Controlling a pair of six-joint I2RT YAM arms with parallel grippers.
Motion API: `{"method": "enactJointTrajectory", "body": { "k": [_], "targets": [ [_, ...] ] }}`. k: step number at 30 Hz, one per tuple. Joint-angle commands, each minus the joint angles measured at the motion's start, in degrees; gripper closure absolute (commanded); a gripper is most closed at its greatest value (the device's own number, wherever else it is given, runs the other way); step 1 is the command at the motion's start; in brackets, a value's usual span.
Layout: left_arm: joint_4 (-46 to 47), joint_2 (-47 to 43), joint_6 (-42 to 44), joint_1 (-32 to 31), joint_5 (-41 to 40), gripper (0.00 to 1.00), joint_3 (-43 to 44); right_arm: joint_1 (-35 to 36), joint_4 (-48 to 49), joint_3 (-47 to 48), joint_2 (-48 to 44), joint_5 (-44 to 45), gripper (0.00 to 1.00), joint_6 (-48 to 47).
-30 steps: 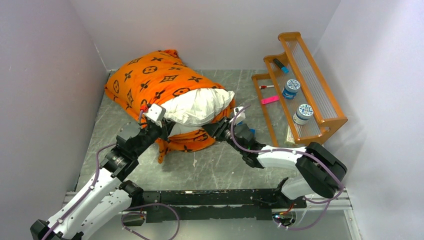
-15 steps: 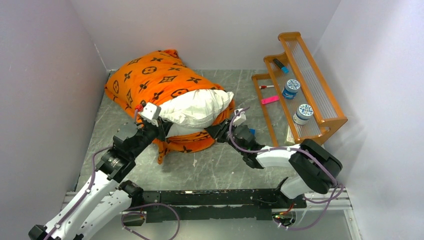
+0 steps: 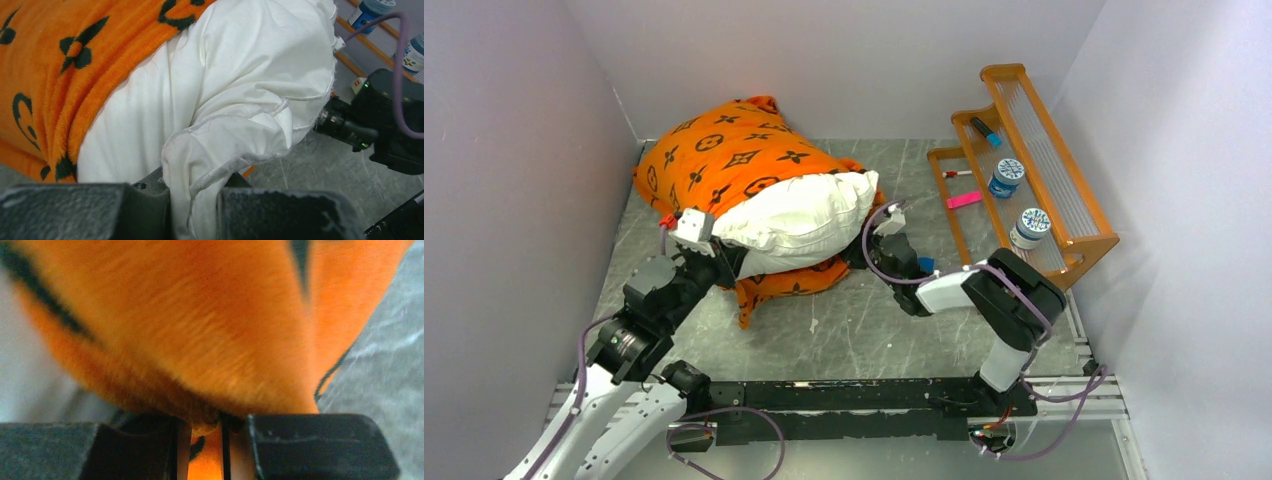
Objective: Remove the pillowcase from the pillow
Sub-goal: Remove the pillow from the pillowcase.
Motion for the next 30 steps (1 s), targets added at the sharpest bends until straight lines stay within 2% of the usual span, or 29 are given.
{"method": "enactJointTrajectory", "body": {
  "k": [1,6,11,14,17,22,25,30],
  "targets": [
    [3.12,-6.77,-3.10,1.52,-9.19,0.95,8.47,-5.87,-3.67,7.16,6.57,6.56,0.75,-6.47],
    [0.66,-9.83,-2.32,1.44,-8.83,0.95,8.68,-8.28,-9.06,17.57,13.02,4.45,0.74,-9.11],
    [4.52,-9.61,-0.86,1.43,2.10,0.95,4.60,-9.63,-11.08,24.04,17.56,-3.88,0.64,-12.03],
    [7.32,-9.80,-1.23,1.43,3.68,0.95,1.10,-10.08,-13.22,25.09,17.78,-5.54,0.56,-13.57],
    [8.46,-10.00,-1.45,1.48,1.57,0.95,-2.62,-10.56,-12.79,21.34,14.84,-5.57,0.45,-14.32],
    [10.78,-8.30,-1.33,1.43,3.75,0.95,-7.12,-10.65,-14.23,11.75,6.59,-5.52,0.25,-18.35],
    [12.27,-7.13,0.34,1.43,5.99,0.95,-8.83,-10.66,-16.98,7.45,1.42,-5.12,0.19,-19.92],
    [15.28,-5.68,0.59,1.43,11.43,0.95,-11.74,-10.66,-23.19,1.35,-10.10,-2.08,0.15,-19.69]
  ]
}}
